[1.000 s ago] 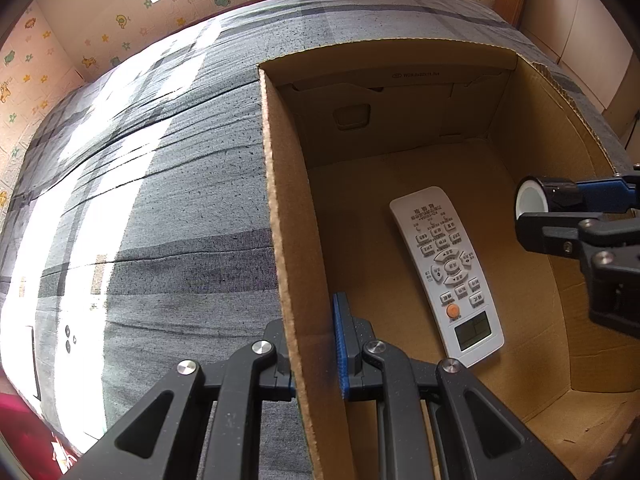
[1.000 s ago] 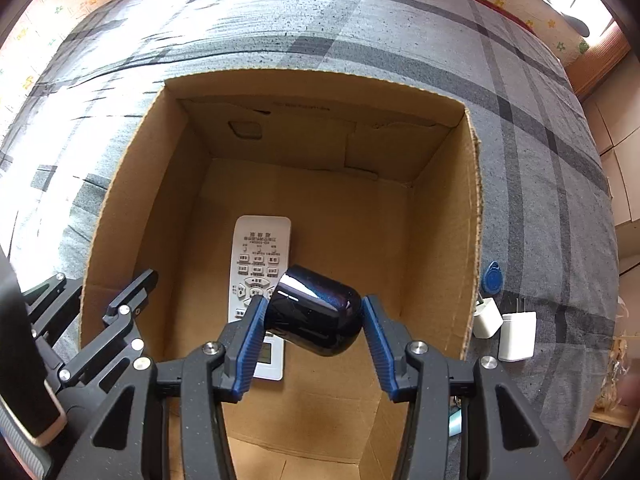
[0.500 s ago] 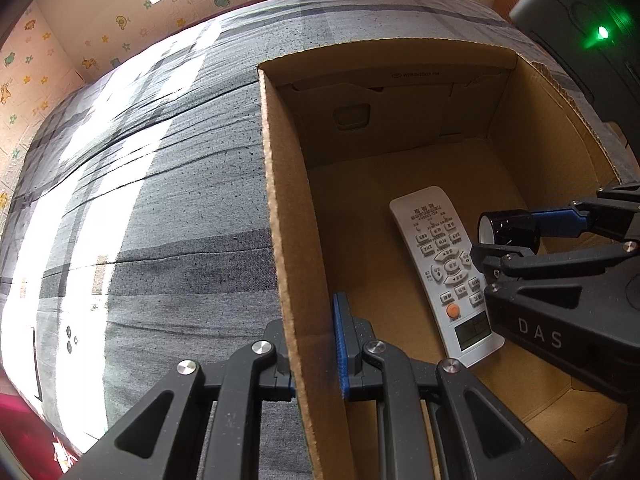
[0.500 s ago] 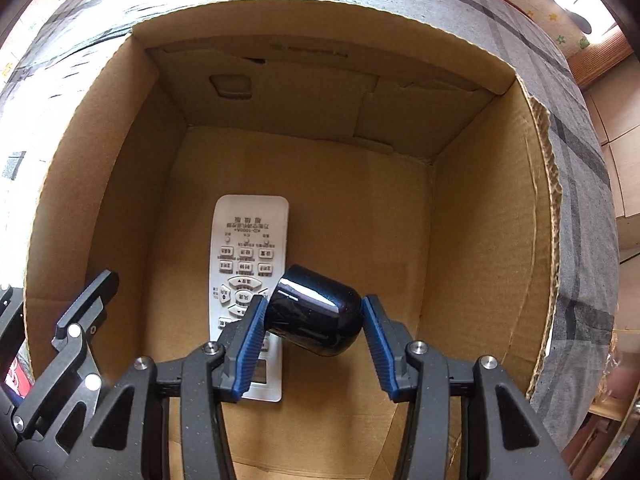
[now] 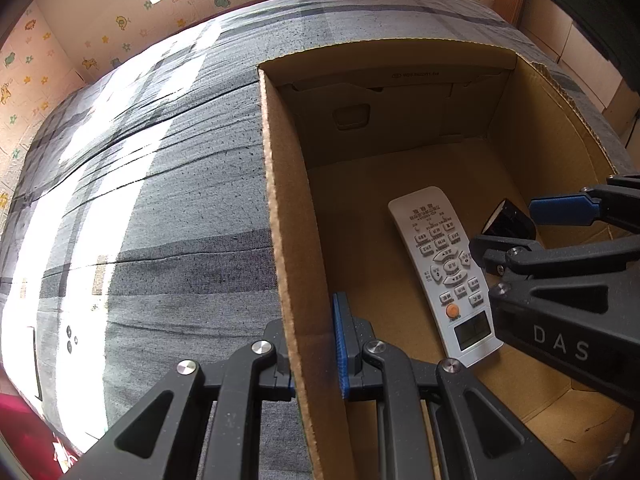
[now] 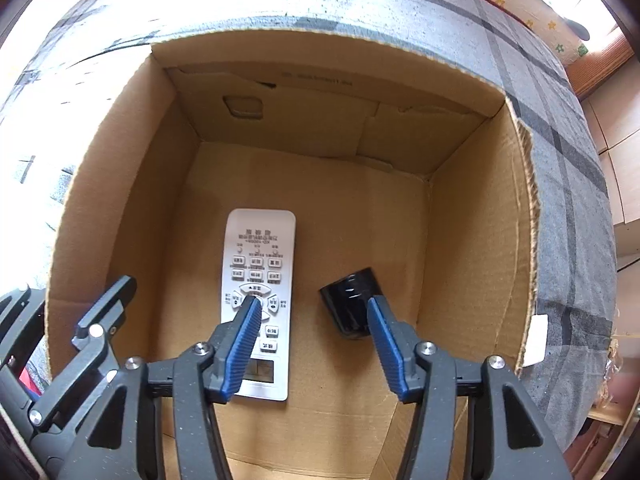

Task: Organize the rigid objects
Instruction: 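Carry the black object into the box and release it with the right tool, then move the right tool back and grasp the large white charger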

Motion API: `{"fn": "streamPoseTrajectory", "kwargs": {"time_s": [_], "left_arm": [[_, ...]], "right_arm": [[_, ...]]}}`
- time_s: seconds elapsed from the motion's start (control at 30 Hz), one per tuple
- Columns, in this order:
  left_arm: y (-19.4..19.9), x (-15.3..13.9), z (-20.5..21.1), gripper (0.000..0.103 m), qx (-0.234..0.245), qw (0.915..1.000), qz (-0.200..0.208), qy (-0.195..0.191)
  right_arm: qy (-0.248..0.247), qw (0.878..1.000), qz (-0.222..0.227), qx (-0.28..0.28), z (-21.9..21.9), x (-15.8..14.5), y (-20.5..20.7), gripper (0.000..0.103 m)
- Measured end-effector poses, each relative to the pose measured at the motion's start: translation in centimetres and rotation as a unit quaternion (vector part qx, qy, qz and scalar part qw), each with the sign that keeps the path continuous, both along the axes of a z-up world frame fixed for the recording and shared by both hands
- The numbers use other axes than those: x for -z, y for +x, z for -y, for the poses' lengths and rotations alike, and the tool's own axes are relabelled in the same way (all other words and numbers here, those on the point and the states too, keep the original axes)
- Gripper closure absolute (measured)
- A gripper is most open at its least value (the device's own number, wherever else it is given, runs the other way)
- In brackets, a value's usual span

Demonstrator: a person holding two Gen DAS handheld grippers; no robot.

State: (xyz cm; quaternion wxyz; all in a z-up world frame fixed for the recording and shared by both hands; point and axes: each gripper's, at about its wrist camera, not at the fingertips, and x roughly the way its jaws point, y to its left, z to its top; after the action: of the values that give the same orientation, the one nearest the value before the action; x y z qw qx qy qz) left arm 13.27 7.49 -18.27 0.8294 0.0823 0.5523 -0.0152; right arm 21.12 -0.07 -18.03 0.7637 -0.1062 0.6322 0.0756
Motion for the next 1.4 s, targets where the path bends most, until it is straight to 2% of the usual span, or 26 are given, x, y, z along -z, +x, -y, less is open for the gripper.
{"fn": "streamPoseTrajectory", "kwargs": {"time_s": [0.03, 0.13, 0.2, 0.63, 0.7, 0.83, 0.9, 1.13, 1.4], "left_arm": [[0.0, 0.0, 0.0, 0.088, 0.000, 1.0000, 0.000, 0.000], [0.0, 0.0, 0.0, 0.088, 0.000, 1.0000, 0.001, -0.001], [-0.1, -0.1, 0.0, 0.088, 0.000, 1.0000, 0.002, 0.000], [0.0, 0.0, 0.4, 0.088, 0.002, 1.0000, 0.000, 0.008], [0.0, 0.1, 0.4, 0.088, 0.001, 1.0000, 0.000, 0.007], [0.1, 0.1, 0.4, 0.088, 0.000, 1.0000, -0.001, 0.006], [0.1, 0.1, 0.3, 0.088, 0.001, 1.0000, -0.002, 0.007], [0.2, 0.1, 0.2, 0.088, 0.001, 1.0000, -0.002, 0.005], [0.1, 0.2, 0.2, 0.088, 0.001, 1.0000, -0.002, 0.006]], "right_arm": [[-0.002, 1.000, 0.003, -0.002, -0.1, -0.2, -0.1, 0.042], [-0.009, 1.000, 0.023, -0.005, -0.2, -1.2, -0.5, 0.030], [-0.017, 0.999, 0.039, -0.007, -0.4, -1.8, -0.8, 0.029], [-0.006, 0.998, 0.069, -0.001, 1.0, -4.9, -1.3, 0.019], [-0.003, 0.997, 0.073, 0.000, 1.2, -5.2, -1.1, 0.013], [-0.006, 0.996, 0.093, 0.011, 2.0, -6.4, -1.4, 0.013], [0.004, 0.996, 0.092, 0.017, 2.6, -6.9, -1.4, 0.008], [0.028, 0.994, 0.103, 0.035, 5.7, -9.1, -2.0, 0.003], [0.016, 0.992, 0.115, 0.043, 10.2, -10.8, -2.6, 0.003]]}}
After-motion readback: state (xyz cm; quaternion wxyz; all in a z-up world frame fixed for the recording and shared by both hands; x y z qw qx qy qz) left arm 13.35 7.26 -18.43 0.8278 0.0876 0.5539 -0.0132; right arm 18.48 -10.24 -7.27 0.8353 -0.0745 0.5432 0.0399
